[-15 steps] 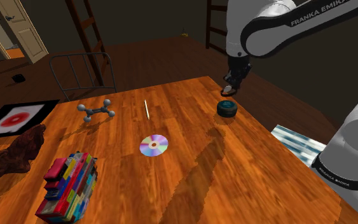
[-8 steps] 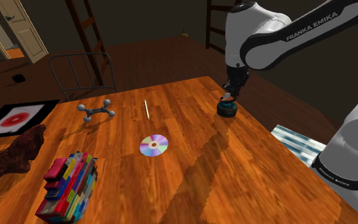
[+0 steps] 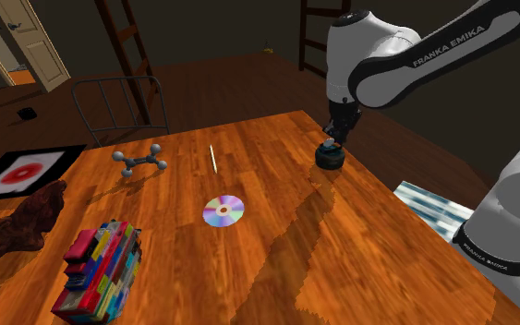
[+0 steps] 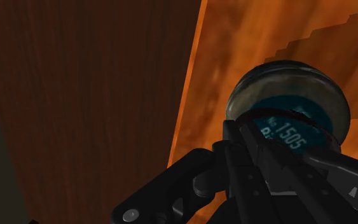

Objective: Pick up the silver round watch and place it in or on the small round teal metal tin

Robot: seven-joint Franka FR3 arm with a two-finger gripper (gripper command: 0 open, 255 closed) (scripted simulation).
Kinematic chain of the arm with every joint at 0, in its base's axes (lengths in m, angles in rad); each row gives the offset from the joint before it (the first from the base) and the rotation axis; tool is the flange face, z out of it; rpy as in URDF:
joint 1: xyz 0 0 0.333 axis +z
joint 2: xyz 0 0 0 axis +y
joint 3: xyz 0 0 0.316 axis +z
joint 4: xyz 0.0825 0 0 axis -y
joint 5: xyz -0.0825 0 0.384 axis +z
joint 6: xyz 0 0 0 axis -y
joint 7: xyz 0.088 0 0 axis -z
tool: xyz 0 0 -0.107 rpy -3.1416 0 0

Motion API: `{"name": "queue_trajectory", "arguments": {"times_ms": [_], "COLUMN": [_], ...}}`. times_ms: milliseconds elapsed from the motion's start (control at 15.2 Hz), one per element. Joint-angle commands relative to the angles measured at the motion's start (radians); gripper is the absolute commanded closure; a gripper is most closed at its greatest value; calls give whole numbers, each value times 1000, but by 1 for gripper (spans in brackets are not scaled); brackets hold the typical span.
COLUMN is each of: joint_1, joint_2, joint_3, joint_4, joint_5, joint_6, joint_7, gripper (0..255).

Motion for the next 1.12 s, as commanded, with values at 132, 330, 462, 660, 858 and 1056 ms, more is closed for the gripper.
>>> {"name": "queue_trajectory", "arguments": {"times_ms": [132,330,462,660,858,1056], "joint_1": [0,0,9,28,28,28], "joint_2": [0,0,-20,-67,-67,-67], "joint_3": [0,0,1,3,3,3], "joint_4": [0,0,18,77,77,77], "joint_5": [0,0,12,39,39,39], "joint_6": [0,0,-39,-144,-144,-144], "joint_7": [0,0,-7,-22,-22,-22], "gripper": [0,0,0,0,0,0]}}
